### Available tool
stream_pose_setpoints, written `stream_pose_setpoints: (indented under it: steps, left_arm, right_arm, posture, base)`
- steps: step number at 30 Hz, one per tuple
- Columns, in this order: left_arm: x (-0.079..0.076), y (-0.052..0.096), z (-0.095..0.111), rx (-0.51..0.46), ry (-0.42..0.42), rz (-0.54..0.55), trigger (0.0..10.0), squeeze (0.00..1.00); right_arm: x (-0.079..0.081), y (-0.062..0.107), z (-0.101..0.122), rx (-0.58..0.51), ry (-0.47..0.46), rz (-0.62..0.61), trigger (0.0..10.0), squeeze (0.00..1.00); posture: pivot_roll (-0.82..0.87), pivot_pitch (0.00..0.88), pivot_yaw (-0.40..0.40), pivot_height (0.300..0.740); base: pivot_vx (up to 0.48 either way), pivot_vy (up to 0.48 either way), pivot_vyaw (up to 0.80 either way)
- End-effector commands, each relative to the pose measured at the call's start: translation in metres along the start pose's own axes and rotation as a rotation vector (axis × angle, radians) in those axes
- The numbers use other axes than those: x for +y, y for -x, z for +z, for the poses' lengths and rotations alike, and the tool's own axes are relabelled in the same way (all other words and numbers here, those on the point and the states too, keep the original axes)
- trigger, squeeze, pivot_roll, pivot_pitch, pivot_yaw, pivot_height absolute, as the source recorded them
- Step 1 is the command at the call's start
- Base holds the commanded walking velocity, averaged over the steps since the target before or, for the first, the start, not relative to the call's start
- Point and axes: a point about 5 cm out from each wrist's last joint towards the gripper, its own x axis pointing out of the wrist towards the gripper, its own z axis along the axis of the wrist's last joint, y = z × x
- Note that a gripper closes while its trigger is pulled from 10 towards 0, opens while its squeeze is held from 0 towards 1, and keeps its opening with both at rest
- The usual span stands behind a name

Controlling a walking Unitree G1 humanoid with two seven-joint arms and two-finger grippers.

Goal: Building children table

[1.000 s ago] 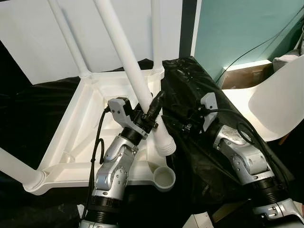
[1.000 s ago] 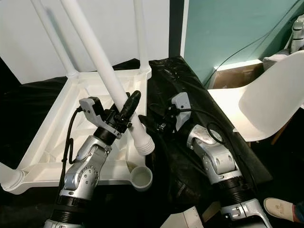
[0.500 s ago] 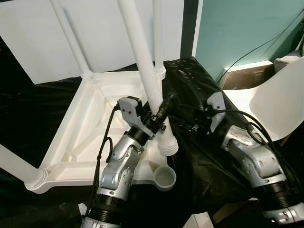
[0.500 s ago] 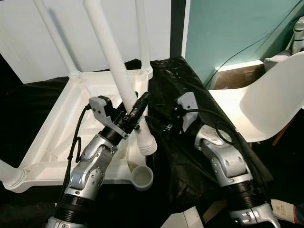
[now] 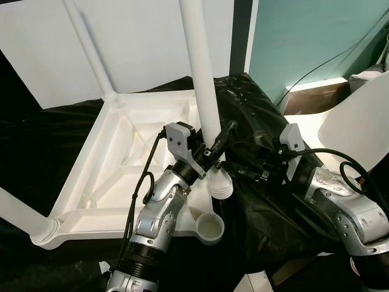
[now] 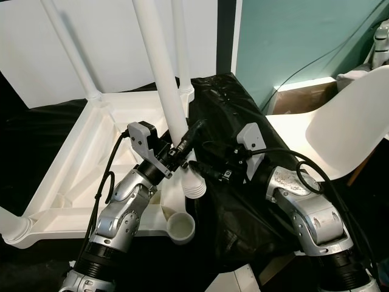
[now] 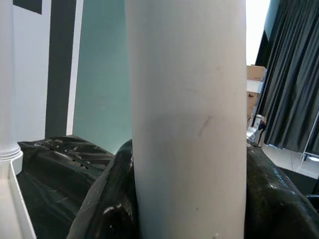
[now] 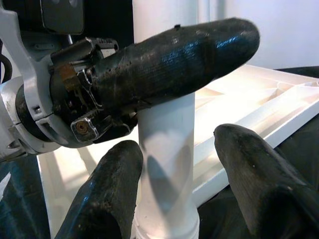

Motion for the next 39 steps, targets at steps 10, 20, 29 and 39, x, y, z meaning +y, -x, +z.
stream_pose_setpoints:
  steps: [10,20,29,39]
  left_arm:
    - [-0.007,-0.006,0.01,-0.053,0.02,-0.05,0.0,0.0]
    - [-0.01,-0.003,0.012,-0.06,0.026,-0.06,0.0,0.0]
    - [-0.006,-0.004,0.008,-0.029,0.026,-0.025,10.0,1.0]
    - [0.016,-0.011,0.027,-0.128,0.069,0.134,10.0,0.0]
  right_arm:
    - [0.001,-0.033,-0.02,0.027,-0.024,0.005,10.0,0.0]
    - [0.006,-0.051,-0.016,-0.036,-0.054,0.06,0.0,0.0]
    - [0.003,-0.048,-0.011,-0.081,-0.071,0.056,0.0,0.0]
    - [0.002,-0.03,-0.026,0.007,-0.025,0.027,0.0,0.0]
  posture:
    - [-0.1,0.0,0.059,0.74]
    - [-0.08,0.0,0.051,0.74]
    - [-0.08,0.0,0.052,0.74]
    - [-0.1,0.0,0.062,0.74]
  base:
    - [0.0,0.0,0.0]
    - [0.0,0.0,0.0]
    - [0.0,0.0,0.0]
    - [0.0,0.0,0.0]
